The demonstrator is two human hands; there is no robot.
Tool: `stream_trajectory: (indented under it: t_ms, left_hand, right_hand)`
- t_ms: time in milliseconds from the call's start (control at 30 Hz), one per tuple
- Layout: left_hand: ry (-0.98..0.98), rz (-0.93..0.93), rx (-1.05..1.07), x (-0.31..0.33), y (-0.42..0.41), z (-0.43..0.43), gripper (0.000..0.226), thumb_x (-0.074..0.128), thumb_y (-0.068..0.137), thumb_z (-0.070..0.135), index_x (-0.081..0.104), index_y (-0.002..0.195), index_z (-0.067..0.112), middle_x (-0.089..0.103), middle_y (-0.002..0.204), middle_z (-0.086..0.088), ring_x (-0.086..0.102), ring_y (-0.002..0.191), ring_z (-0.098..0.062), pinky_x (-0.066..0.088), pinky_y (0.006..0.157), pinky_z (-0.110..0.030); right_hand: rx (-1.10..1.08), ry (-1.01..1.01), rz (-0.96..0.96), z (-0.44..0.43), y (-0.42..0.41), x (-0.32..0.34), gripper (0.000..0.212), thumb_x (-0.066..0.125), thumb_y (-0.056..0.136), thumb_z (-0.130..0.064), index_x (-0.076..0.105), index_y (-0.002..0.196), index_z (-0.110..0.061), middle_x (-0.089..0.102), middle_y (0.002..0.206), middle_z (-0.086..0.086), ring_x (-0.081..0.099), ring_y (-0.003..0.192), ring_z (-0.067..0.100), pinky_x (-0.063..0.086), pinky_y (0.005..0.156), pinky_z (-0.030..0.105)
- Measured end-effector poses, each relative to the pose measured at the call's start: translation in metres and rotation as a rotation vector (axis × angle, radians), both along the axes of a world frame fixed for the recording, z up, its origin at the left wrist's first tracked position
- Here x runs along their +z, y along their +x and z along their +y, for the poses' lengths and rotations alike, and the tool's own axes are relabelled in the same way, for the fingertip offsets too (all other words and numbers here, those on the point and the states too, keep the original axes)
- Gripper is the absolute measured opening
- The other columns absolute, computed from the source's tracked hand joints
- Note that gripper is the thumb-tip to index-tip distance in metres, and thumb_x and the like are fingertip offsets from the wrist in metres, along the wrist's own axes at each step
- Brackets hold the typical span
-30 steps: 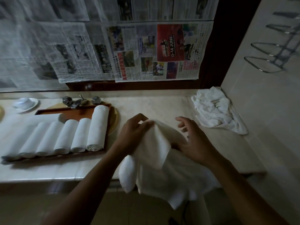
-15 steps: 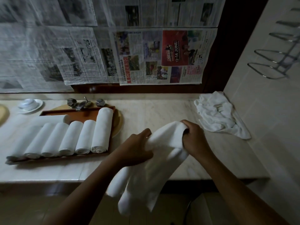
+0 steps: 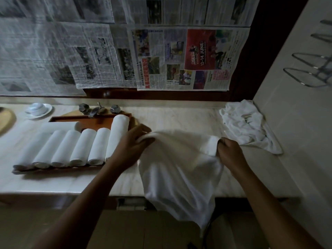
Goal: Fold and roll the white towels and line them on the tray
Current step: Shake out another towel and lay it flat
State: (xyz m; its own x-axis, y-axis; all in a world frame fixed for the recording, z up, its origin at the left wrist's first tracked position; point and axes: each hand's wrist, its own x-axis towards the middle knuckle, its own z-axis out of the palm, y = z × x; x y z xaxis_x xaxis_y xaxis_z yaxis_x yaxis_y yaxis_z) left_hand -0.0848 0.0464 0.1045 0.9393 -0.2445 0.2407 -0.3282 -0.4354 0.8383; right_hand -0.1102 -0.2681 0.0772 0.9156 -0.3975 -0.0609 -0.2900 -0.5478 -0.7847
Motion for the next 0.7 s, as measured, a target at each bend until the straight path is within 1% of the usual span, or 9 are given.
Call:
stream_trajectory:
  t_ms: [67,167,233,267,333,400,467,567,700]
  left_hand:
    - [-0.002,-0.028,-0.049,0.005,0.000,-0.017,0.009,0.070,0.096,0.019,0.065,0.103,0.019,0.067,0.092,0.009,0.063,0.084,0.000,0.045,0.067,-0.011]
    - [0.030,-0.060,-0.137,0.011,-0.002,-0.039,0.012,0.072,0.093,0.017,0.063,0.098,0.024,0.067,0.090,0.010,0.065,0.084,-0.004,0.050,0.068,-0.017]
    - [0.070,-0.065,-0.216,0.013,-0.005,-0.052,0.016,0.075,0.090,0.014,0.064,0.094,0.025,0.067,0.088,0.011,0.065,0.083,-0.007,0.054,0.069,-0.026]
    - [0.084,-0.062,-0.257,0.014,-0.006,-0.057,0.019,0.076,0.088,0.011,0.064,0.092,0.026,0.067,0.088,0.011,0.066,0.082,-0.008,0.053,0.068,-0.027]
    - [0.117,-0.064,-0.316,0.015,-0.009,-0.063,0.025,0.075,0.086,0.006,0.064,0.091,0.027,0.067,0.087,0.012,0.066,0.081,-0.007,0.050,0.067,-0.020]
    - [0.159,-0.096,-0.303,0.017,-0.009,-0.061,0.031,0.072,0.084,0.001,0.063,0.091,0.029,0.066,0.088,0.012,0.065,0.080,-0.006,0.047,0.066,-0.018]
    - [0.205,-0.113,-0.245,0.018,-0.008,-0.054,0.039,0.068,0.082,-0.002,0.060,0.090,0.035,0.065,0.087,0.013,0.064,0.079,-0.007,0.052,0.065,-0.025]
    - [0.311,-0.068,-0.224,0.016,-0.010,-0.044,0.044,0.065,0.083,-0.002,0.060,0.095,0.040,0.065,0.087,0.015,0.065,0.078,-0.007,0.059,0.065,-0.036]
    - [0.432,0.046,-0.242,0.012,-0.014,-0.030,0.038,0.074,0.084,0.010,0.062,0.114,0.031,0.064,0.090,0.012,0.065,0.078,-0.006,0.058,0.064,-0.023]
  right_hand:
    - [0.056,-0.046,0.017,0.000,-0.007,0.004,0.014,0.056,0.091,-0.014,0.064,0.097,-0.024,0.065,0.098,-0.001,0.062,0.100,0.024,0.048,0.076,0.034]
    - [0.331,-0.028,0.005,0.008,-0.025,0.018,0.069,0.071,0.084,-0.011,0.044,0.145,-0.030,0.047,0.142,-0.009,0.044,0.131,0.009,0.040,0.094,0.026]
    - [0.511,-0.017,-0.032,0.026,-0.033,0.025,0.089,0.077,0.084,-0.022,0.027,0.156,-0.034,0.032,0.154,-0.017,0.029,0.139,0.000,0.032,0.106,0.025]
    - [0.552,-0.035,-0.064,0.035,-0.034,0.025,0.092,0.079,0.084,-0.029,0.024,0.157,-0.037,0.031,0.155,-0.020,0.028,0.139,-0.002,0.031,0.108,0.026]
    - [0.544,-0.086,-0.129,0.047,-0.030,0.019,0.076,0.079,0.085,-0.039,0.037,0.148,-0.039,0.045,0.148,-0.017,0.042,0.131,-0.002,0.041,0.105,0.026]
    - [0.547,-0.119,-0.175,0.047,-0.023,0.010,0.036,0.076,0.089,-0.033,0.058,0.120,-0.032,0.066,0.119,-0.015,0.059,0.110,-0.002,0.055,0.095,0.033]
    - [0.606,-0.161,-0.150,0.042,-0.021,-0.001,0.014,0.071,0.091,-0.028,0.060,0.099,-0.028,0.068,0.097,-0.013,0.064,0.094,0.003,0.057,0.087,0.043]
    - [0.682,-0.183,-0.071,0.041,-0.024,-0.012,0.016,0.070,0.090,-0.029,0.055,0.095,-0.028,0.066,0.090,-0.007,0.066,0.085,0.013,0.059,0.080,0.044]
    - [0.747,-0.179,-0.052,0.041,-0.024,-0.016,0.007,0.066,0.097,-0.026,0.061,0.096,-0.031,0.067,0.088,-0.007,0.066,0.079,0.010,0.055,0.072,0.029]
